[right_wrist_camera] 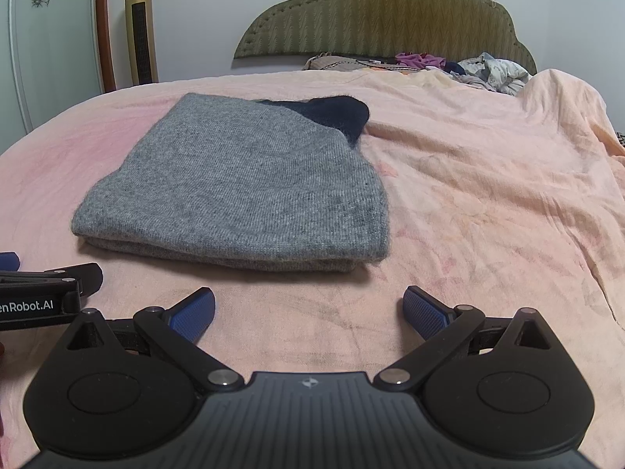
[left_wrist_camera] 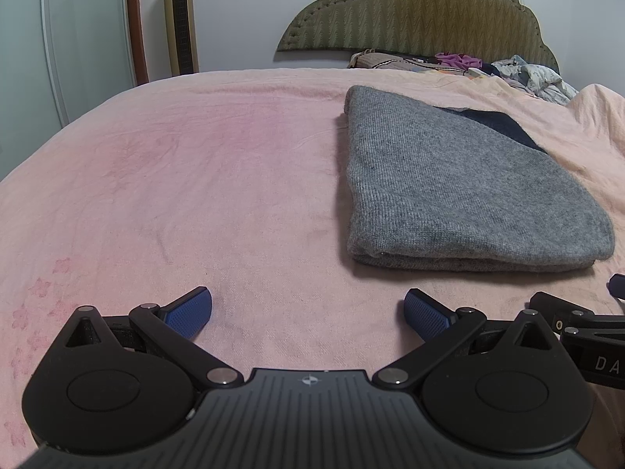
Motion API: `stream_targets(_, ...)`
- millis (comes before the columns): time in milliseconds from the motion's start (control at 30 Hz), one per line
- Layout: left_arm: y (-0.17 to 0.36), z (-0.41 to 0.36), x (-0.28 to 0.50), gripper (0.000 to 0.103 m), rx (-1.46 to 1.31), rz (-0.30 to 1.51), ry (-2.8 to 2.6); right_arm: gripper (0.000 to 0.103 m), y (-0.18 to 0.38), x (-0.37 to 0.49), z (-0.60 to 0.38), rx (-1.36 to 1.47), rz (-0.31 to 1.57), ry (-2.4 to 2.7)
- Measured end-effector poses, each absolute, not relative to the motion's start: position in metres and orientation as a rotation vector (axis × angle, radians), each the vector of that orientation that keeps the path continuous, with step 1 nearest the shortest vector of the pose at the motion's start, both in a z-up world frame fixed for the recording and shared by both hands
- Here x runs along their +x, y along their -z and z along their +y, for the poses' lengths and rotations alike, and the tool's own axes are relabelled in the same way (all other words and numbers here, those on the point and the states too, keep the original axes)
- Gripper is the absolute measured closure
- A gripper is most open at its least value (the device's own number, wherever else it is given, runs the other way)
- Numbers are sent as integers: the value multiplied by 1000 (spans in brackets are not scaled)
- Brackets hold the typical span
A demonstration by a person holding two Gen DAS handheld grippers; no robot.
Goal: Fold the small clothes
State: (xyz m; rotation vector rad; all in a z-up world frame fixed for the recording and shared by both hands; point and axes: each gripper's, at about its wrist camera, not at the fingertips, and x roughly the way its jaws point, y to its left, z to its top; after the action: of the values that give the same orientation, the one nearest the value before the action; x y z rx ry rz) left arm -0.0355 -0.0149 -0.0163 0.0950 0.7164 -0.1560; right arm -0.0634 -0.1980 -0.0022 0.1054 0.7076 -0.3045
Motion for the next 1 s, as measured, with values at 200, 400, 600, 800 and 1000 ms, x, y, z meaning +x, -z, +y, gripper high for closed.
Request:
stream_targets(200, 16, -14, -36, 0, 95, 717, 156, 0, 2, -63, -197, 98, 707, 306)
stream_targets(400, 16, -15, -35, 0, 95, 717, 157, 0, 2, -63, -195, 81, 706, 309)
stream_targets(600, 16, -14, -36, 0, 95, 717, 157, 0, 1, -63, -196, 85, 707, 307)
stream_targets(800, 16, -14, -36, 0, 95, 717, 158, 0, 1, -63, -196, 86, 707, 307)
stream_targets(1000, 16, -14, -36, 0, 95, 717, 158, 0, 1, -63, -196, 86, 706, 307)
